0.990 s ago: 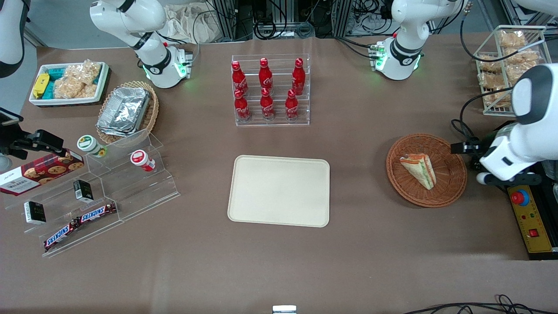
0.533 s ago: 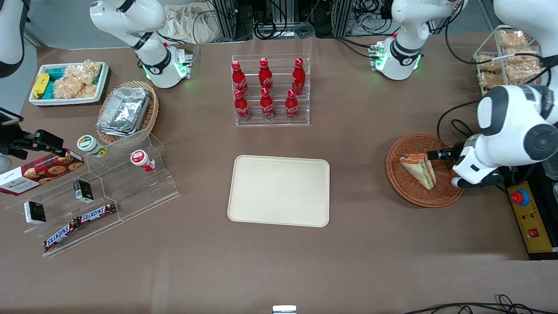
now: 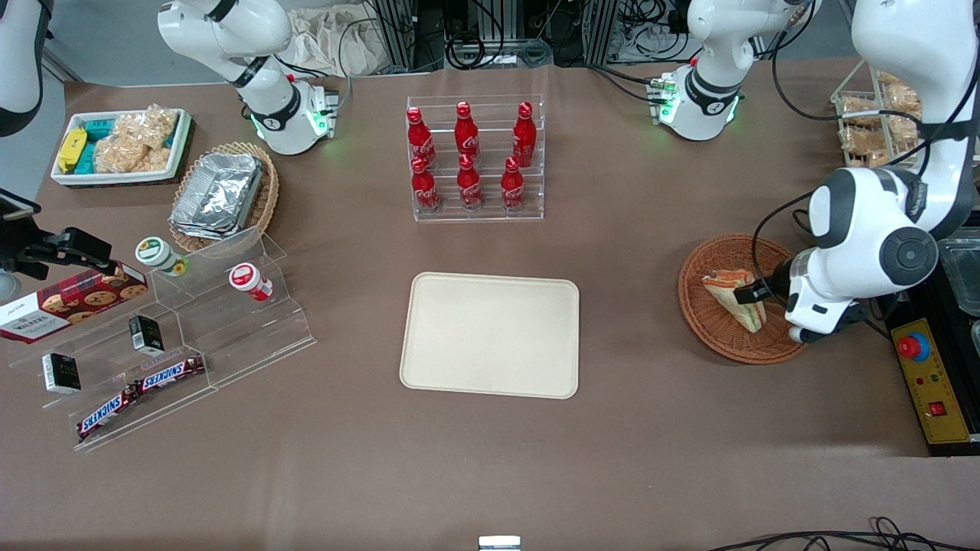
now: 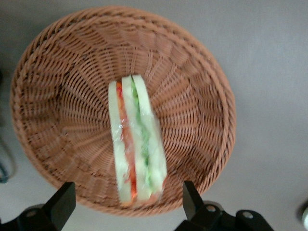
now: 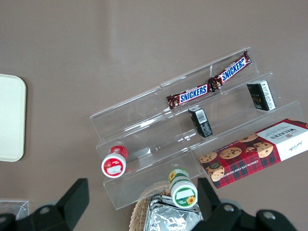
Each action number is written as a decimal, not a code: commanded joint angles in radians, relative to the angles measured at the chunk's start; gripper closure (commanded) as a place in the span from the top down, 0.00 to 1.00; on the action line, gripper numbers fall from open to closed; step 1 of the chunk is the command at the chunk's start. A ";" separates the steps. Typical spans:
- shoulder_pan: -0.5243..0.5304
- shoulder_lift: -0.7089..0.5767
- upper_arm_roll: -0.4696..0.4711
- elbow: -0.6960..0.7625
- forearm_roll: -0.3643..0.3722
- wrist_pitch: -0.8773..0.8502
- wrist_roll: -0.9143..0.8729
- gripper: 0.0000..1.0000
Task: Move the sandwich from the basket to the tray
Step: 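Lower the left gripper and grasp the sandwich, lifting it from the basket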
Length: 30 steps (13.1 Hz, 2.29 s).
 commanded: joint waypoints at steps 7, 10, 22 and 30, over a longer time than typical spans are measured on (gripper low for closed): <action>-0.002 0.059 0.001 -0.088 0.012 0.157 -0.127 0.60; 0.002 0.045 0.000 -0.070 0.009 0.130 -0.114 0.07; -0.003 -0.032 -0.094 0.511 -0.008 -0.568 0.073 0.00; -0.136 0.148 -0.277 0.518 0.012 -0.445 0.134 0.00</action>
